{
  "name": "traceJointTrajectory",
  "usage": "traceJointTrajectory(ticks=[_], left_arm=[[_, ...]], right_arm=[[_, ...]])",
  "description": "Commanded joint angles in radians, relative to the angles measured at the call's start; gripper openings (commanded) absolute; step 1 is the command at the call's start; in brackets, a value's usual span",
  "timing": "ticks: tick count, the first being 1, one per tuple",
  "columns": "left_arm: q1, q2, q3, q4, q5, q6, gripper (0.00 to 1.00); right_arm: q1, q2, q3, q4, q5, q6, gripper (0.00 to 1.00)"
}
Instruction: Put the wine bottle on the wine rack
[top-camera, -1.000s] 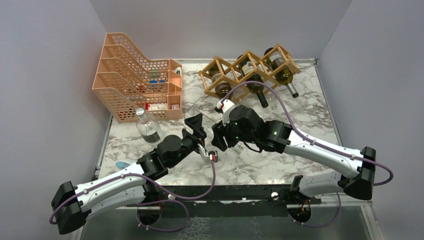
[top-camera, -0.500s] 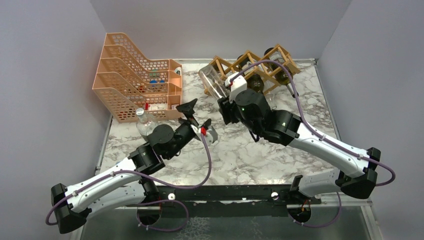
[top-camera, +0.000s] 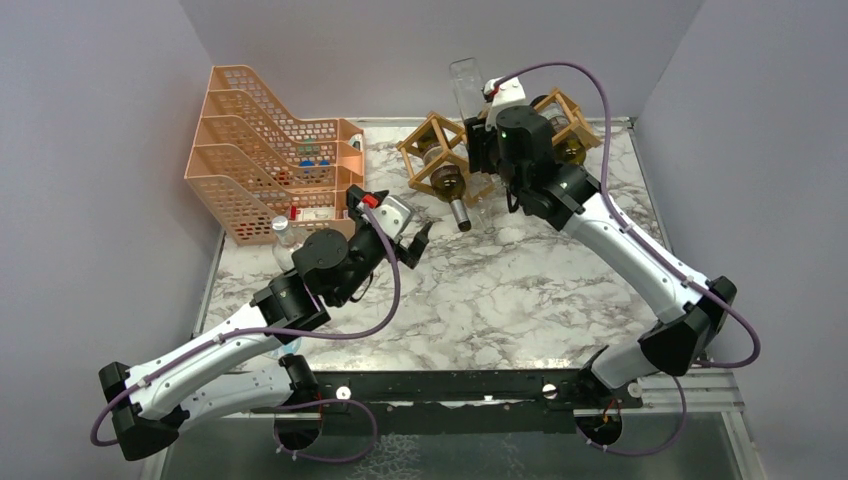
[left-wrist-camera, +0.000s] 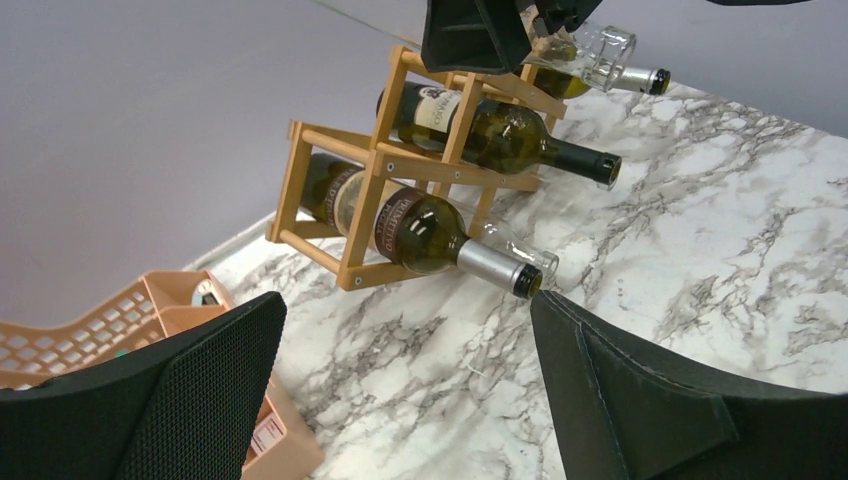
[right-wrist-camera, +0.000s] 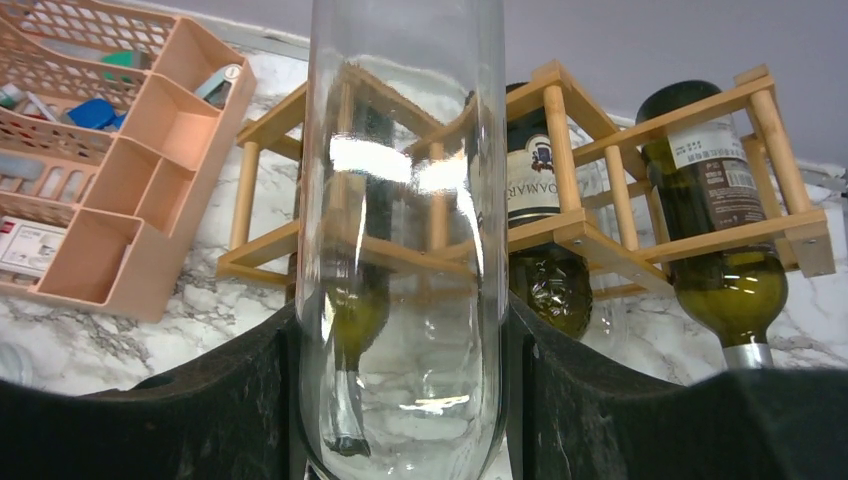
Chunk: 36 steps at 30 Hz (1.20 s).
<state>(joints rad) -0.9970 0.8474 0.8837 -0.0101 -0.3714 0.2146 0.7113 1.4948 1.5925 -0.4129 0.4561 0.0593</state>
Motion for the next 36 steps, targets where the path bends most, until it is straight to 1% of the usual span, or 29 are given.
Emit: traceJointTrajectory(ticks=[1,3,6,10,12,17,22,33,36], left_arm=[[-0.002,0.017,0.073,-0.072,-0.049,-0.113,0.99],[-0.002,0.015,0.094,-0.09,-0.042,-0.116,0.99],[-0.002,0.0,0.094,-0.09,-0.032,-0.116,0.99],[-0.002,-0.013,0.094,-0.106,-0.044,-0.118,0.99],[-0.002,-0.017,0.093,-0.112,-0.044,-0.117,0.99],[-0.002,-0.018,0.096,-0.112,-0.043,-0.105,0.99],[-0.002,-0.027,0.08,-0.097,-0.039,-0.091,0.99],[-0.002,-0.021,0.069,-0.1,-0.04,-0.09,0.99],[-0.002,-0.016,0.07,-0.1,-0.039,-0.089,0.99]], right_arm=[[-0.074,0.04,0.06,0.108,-0.152,0.03,0.01],[-0.109,0.067,0.08,0.109,-0.217,0.025,0.01],[-0.158,0.12,0.14,0.062,-0.294,0.038,0.01],[-0.191,0.184,0.2,0.005,-0.352,0.049,0.01],[-0.2,0.219,0.231,-0.03,-0.356,0.056,0.01],[-0.22,0.27,0.271,-0.067,-0.393,0.069,0.05],[-0.222,0.323,0.301,-0.121,-0.375,0.057,0.09],[-0.221,0.37,0.256,-0.13,-0.288,-0.054,0.2],[-0.221,0.371,0.232,-0.13,-0.261,-0.077,0.26]])
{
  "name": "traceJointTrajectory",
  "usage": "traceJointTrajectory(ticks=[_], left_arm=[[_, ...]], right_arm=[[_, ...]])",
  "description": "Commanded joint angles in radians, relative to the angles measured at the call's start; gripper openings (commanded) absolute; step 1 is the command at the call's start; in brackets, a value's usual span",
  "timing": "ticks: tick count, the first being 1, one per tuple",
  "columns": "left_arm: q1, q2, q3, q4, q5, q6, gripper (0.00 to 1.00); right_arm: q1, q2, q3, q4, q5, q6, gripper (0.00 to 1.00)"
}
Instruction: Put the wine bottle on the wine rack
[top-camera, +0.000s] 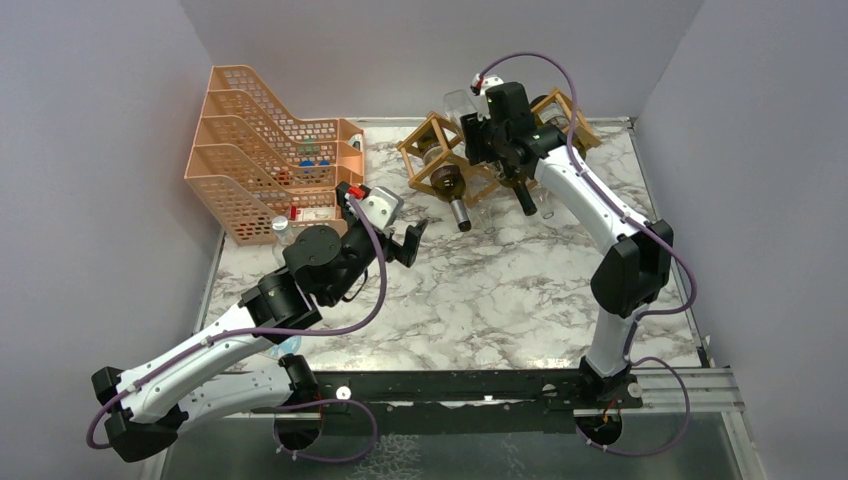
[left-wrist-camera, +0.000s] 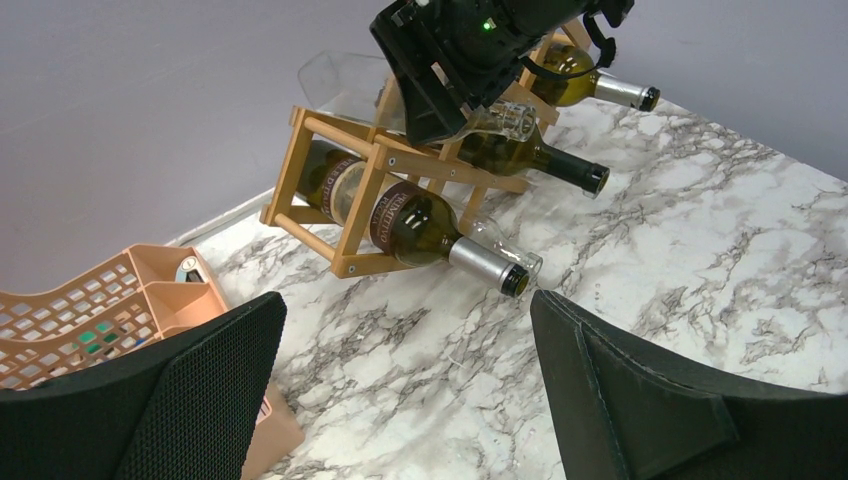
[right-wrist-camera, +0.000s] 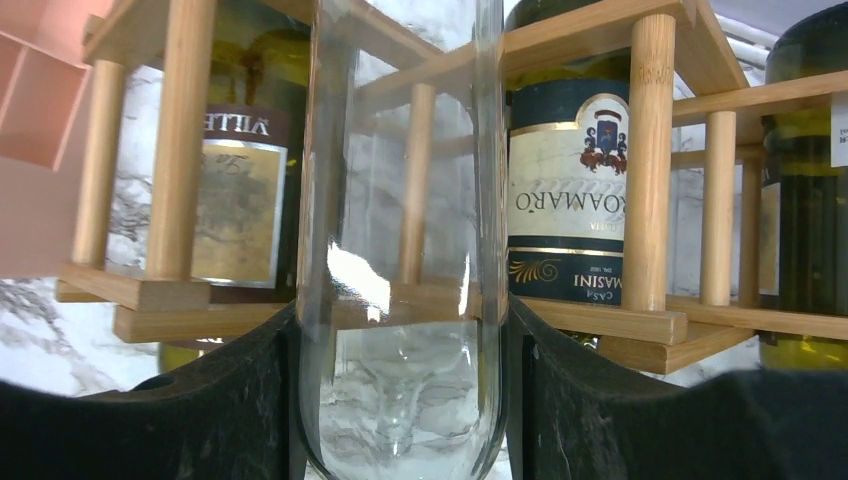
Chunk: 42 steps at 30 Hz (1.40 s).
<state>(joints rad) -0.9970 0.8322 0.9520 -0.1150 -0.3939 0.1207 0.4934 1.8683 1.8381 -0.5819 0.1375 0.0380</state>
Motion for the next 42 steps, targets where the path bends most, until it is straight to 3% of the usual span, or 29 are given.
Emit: traceJointTrajectory(ticks=[1,8,19,25,33,37,42], left_arm=[[-0.002,0.003,0.002,0.006,-0.016,0.005,0.99],[-0.002,0.027,0.007,0.006,-0.009,0.009,0.99],[-0.002,0.028,0.019,-0.001,-0.043,0.024,0.99],[-0.002,0.031,0.034,-0.013,-0.063,0.027,0.99],[-0.002,0.028,0.05,-0.012,-0.079,0.032,0.99],[-0.002,0.03,0.052,-0.018,-0.075,0.027,0.99],[-0.002,0.028,0.05,-0.021,-0.073,0.025,0.99]], right_arm=[[-0.003,-0.002,-0.017,0.038,0.058,-0.061,0.29],[-0.003,0.003,-0.027,0.013,0.032,-0.073,0.5],[-0.004,-0.043,-0.035,-0.012,0.026,-0.049,0.76],[-0.003,-0.065,-0.026,-0.022,0.027,-0.038,0.77],[-0.003,-0.134,-0.047,0.002,-0.08,0.002,0.77],[-0.003,-0.121,-0.067,0.008,-0.03,0.002,0.76],[-0.003,-0.08,-0.07,0.007,-0.076,0.008,0.73]])
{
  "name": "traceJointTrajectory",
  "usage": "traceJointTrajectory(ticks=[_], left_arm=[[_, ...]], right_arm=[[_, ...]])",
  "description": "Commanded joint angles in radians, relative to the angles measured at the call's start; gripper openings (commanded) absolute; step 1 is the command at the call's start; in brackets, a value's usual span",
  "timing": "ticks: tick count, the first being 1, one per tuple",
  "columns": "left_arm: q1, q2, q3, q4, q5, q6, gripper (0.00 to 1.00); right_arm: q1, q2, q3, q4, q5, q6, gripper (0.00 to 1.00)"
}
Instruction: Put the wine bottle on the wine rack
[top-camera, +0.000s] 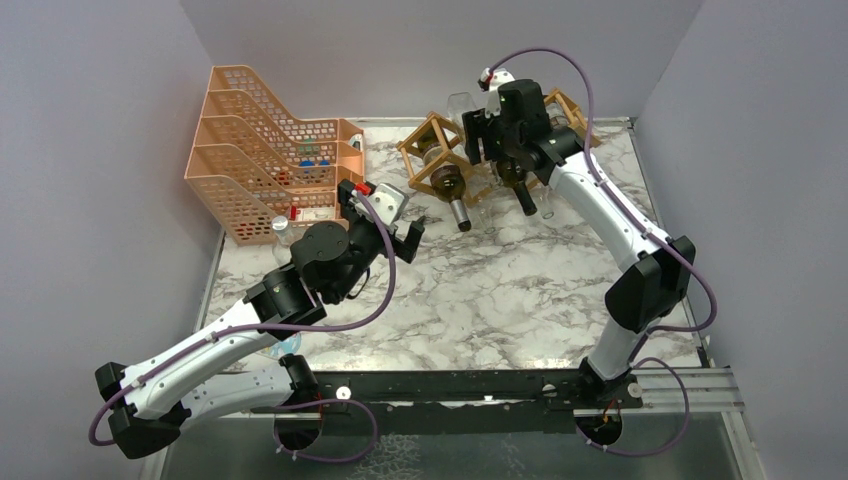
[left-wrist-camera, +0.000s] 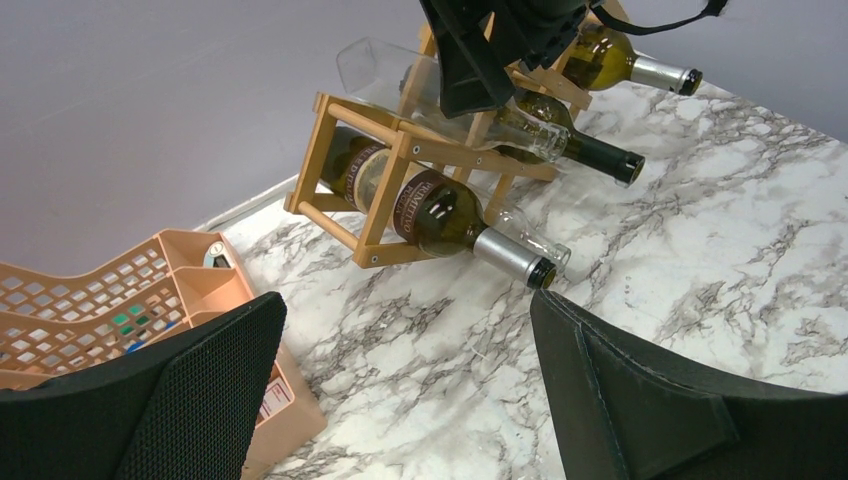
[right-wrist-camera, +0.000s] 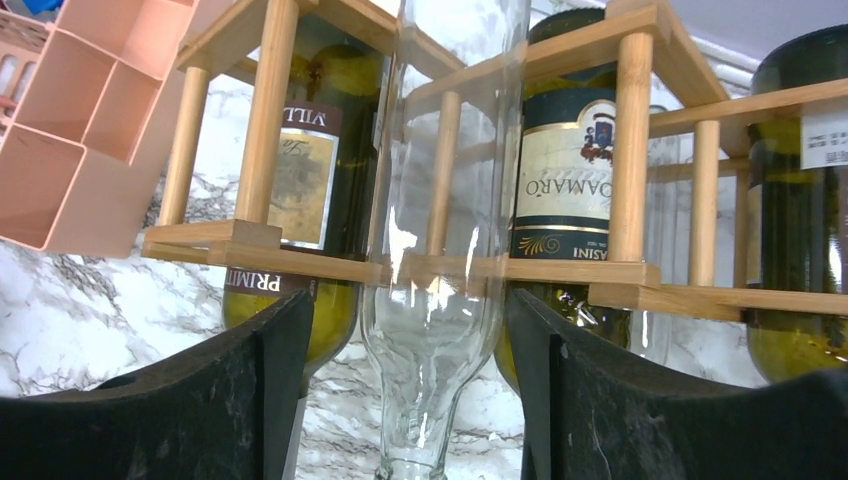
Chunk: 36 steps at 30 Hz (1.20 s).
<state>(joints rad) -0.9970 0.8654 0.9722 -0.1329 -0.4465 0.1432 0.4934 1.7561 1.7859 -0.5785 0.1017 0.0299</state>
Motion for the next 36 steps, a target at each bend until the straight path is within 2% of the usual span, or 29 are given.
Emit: traceJointTrajectory(ticks=[1,3,6,10,16,21,28,36], left_arm=[[-0.002,-0.003,0.03,-0.003,-0.02,0.001,0.99],[-0.002,-0.005,0.031,-0.002,-0.019,0.002,0.99],[-0.002,-0.005,0.032,-0.007,-0.022,0.004,0.99],[-0.002,-0.006,0.035,-0.01,-0.022,0.008,0.99],[-0.002,-0.003,0.041,-0.011,-0.022,0.015,0.99],[-0.002,-0.004,0.045,-0.016,-0.018,0.016,0.99],[-0.002,-0.015,0.057,-0.036,-0.02,0.016,0.99],[-0.002,-0.004,0.1,-0.043,-0.078,0.018,0.99]], right_arm=[[-0.003,0.04,-0.019,0.007,-0.047,0.022,0.72],[-0.003,0.062,-0.018,0.006,-0.058,0.028,0.68],[-0.003,0.081,-0.014,-0.001,-0.077,0.043,0.55],[-0.003,0.082,-0.009,-0.008,-0.098,0.067,0.54],[-0.004,0.059,0.009,-0.021,-0.176,0.117,0.72],[-0.004,0.057,0.019,-0.023,-0.254,0.166,0.75],[-0.004,0.028,0.016,-0.008,-0.062,0.131,0.8],[-0.002,-0.09,-0.046,0.076,-0.016,0.111,0.82]])
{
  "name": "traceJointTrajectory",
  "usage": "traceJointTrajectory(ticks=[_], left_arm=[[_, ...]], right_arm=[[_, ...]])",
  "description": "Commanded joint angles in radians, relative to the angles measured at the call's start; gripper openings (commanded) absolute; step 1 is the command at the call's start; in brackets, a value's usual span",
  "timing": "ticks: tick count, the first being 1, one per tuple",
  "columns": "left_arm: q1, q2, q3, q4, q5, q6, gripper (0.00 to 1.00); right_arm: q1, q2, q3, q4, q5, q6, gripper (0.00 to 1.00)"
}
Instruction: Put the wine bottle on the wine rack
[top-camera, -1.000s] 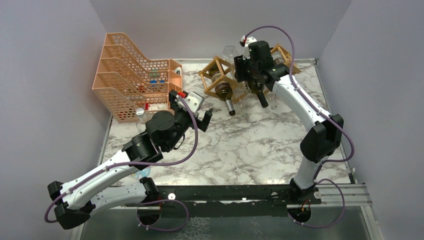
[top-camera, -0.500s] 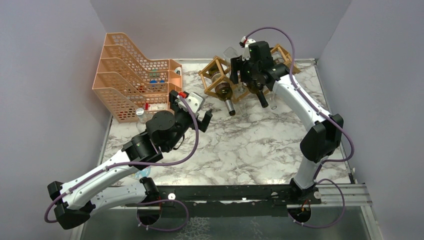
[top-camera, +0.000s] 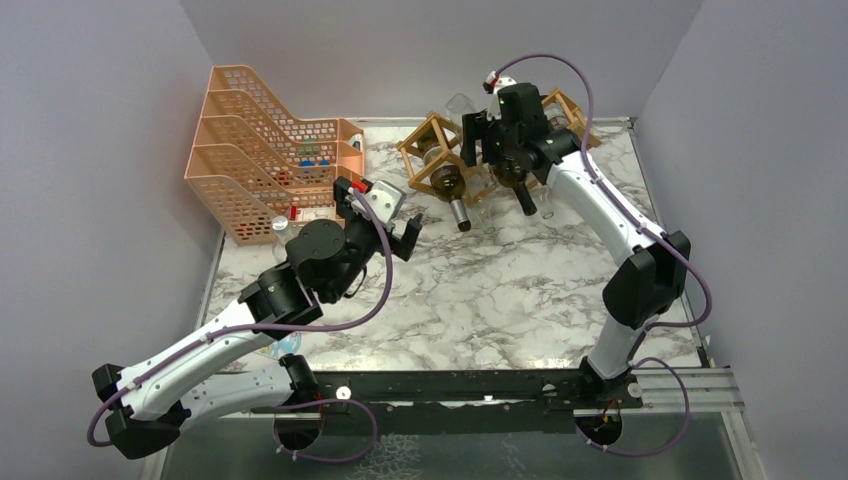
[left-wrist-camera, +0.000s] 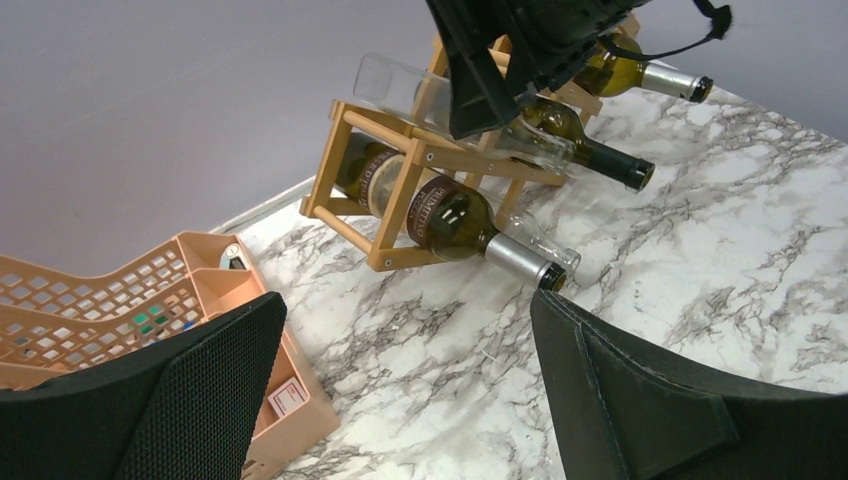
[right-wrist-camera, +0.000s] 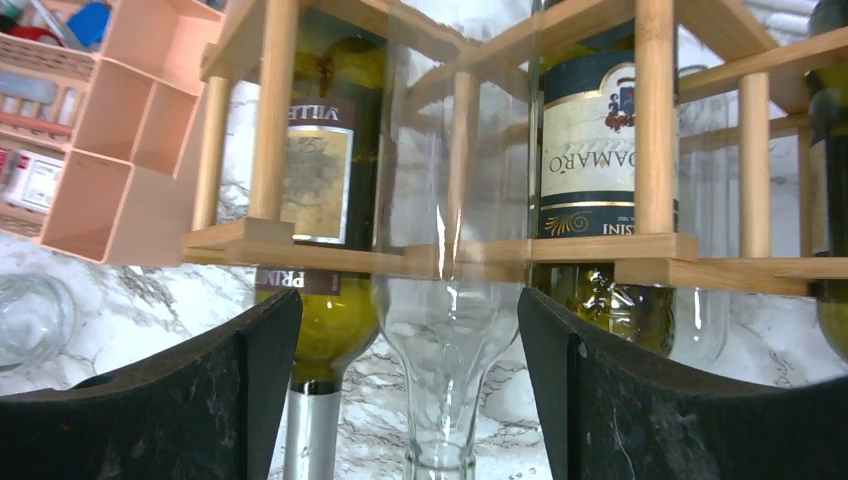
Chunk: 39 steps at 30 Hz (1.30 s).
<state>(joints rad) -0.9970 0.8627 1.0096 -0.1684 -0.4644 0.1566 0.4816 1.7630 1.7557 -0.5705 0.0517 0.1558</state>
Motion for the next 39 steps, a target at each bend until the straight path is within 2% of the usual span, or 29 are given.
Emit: traceJointTrajectory(ticks=[1,5,12,18,26,39], left_arm=[[-0.002,0.0,0.072,-0.009,-0.071,0.007,0.99],[-0.002,0.005,0.124,-0.01,-0.111,0.012,0.99],[-0.002,-0.011,0.227,0.011,-0.181,0.035,0.99],[-0.002,-0.082,0.236,0.083,-0.228,0.051,0.99],[-0.002,-0.132,0.216,0.116,-0.265,0.072,0.99],[-0.002,-0.148,0.215,0.099,-0.283,0.083,0.99]], right_arm=[[0.014,-0.107,-0.022,0.075,0.024,-0.018,0.82],[0.074,-0.145,-0.053,0.117,-0.012,-0.048,0.81],[0.3,-0.162,-0.143,0.302,-0.095,-0.054,0.8],[0.485,-0.063,-0.181,0.502,-0.142,-0.036,0.8],[0.621,0.235,-0.003,0.617,-0.153,-0.038,0.8],[0.654,0.52,0.313,0.657,-0.127,-0.063,0.77]])
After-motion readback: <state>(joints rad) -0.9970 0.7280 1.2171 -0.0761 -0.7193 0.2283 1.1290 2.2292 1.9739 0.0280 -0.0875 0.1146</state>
